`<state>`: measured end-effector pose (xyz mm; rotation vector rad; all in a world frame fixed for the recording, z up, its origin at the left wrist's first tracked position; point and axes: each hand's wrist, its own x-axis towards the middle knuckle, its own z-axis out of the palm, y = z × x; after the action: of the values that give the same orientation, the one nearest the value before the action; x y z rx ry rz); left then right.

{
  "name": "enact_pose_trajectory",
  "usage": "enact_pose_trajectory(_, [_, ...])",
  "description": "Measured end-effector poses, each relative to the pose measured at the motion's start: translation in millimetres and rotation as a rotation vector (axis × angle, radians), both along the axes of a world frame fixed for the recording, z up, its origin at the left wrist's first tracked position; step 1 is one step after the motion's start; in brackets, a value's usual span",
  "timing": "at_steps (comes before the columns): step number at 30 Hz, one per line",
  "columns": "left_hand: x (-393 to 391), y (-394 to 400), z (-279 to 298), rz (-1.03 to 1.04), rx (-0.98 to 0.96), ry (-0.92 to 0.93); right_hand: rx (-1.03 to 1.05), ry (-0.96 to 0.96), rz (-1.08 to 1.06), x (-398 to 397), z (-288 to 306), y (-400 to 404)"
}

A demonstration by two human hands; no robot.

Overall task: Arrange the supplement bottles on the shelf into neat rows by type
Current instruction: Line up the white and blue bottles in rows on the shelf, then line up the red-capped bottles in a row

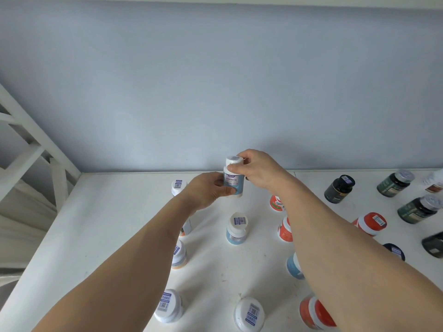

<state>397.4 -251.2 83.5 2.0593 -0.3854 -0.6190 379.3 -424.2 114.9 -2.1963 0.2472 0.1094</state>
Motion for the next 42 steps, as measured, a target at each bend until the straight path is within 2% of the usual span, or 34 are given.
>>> enact_pose_trajectory(3, [1, -3, -5, -0.032, 0.318, -0.230, 0.001, 0.031, -0.001, -4, -16, -1])
enact_pose_trajectory(5, [-1, -4, -7, -0.090, 0.453, -0.345, 0.006, 0.049, 0.001, -8, -28, -1])
enact_pose_trajectory(7, [-3, -5, -10, -0.149, 0.545, -0.422, 0.018, 0.072, 0.008, -11, -37, 0])
enact_pose_trajectory(11, [-5, -3, -18, -0.215, 0.651, -0.464, 0.034, 0.095, 0.015, -13, -54, 0])
enact_pose_trajectory(22, [-20, 4, -8, -0.188, 0.714, -0.522, -0.042, 0.146, 0.075, -23, -45, -1])
enact_pose_trajectory(31, [-69, 5, 32, -0.123, 0.716, -0.812, -0.548, -0.079, 0.110, -82, -2, -2])
enact_pose_trajectory(36, [-114, 3, 50, -0.182, 0.695, -0.914, -0.666, -0.117, 0.123, -136, 13, 3])
enact_pose_trajectory(42, [-183, 8, 59, -0.241, 0.651, -0.970, -0.688, -0.136, 0.038, -210, 24, 15])
